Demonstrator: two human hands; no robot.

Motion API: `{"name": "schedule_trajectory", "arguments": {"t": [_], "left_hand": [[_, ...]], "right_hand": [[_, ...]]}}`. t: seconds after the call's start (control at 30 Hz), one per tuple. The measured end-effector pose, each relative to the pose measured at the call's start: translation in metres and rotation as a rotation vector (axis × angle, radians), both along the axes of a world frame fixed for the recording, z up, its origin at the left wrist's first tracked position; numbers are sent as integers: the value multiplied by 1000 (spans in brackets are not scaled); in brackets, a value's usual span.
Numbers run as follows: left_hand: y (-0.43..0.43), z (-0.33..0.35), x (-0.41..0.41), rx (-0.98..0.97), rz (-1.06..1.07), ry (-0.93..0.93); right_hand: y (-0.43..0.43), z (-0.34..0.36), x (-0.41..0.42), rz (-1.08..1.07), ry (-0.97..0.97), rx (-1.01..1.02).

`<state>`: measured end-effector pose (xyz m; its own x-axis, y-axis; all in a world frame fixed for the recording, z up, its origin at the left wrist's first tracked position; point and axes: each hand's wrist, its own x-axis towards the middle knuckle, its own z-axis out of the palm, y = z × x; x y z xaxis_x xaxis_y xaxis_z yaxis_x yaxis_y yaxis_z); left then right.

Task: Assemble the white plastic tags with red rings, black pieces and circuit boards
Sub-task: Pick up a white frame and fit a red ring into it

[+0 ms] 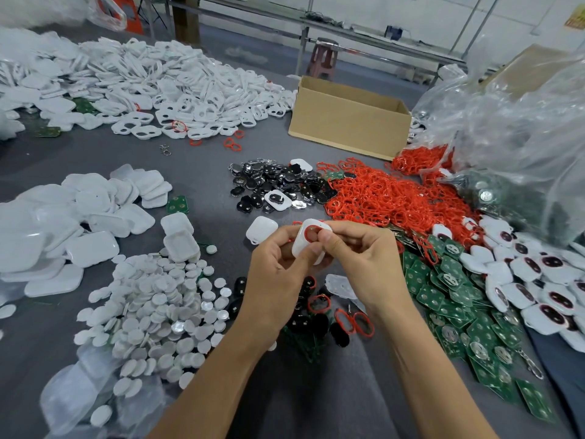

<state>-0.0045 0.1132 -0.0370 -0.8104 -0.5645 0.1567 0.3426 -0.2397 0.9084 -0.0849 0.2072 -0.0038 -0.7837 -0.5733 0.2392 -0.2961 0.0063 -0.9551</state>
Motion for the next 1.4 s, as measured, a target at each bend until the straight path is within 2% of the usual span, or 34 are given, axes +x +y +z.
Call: {"name": "schedule_trajectory", "arguments": {"t": [0.17, 0.33, 0.5, 0.63, 0.77, 0.93, 1.17, 1.4], "left_hand": [[1, 0, -1, 41, 3, -7], [1, 1, -3, 47, 36, -43], [-3, 5, -1, 83, 98, -51], [-16, 12, 2, 316, 135, 10], [-26, 13, 4, 341, 153, -11], [-31, 11, 6, 566, 83, 77], [-32, 7, 5, 439, 67, -1], [-28, 14, 4, 368, 37, -70]], "right_hand": [[0, 2, 0, 10, -7, 60], [-5, -2, 4, -106, 183, 120], [-4, 1, 3, -102, 184, 176], [5, 5, -8, -67, 324, 414], [5, 9, -2, 78, 422, 641], [0, -5, 2, -13, 552, 812], [0, -12, -3, 47, 426, 810], [-4, -15, 0, 74, 444, 795]]}}
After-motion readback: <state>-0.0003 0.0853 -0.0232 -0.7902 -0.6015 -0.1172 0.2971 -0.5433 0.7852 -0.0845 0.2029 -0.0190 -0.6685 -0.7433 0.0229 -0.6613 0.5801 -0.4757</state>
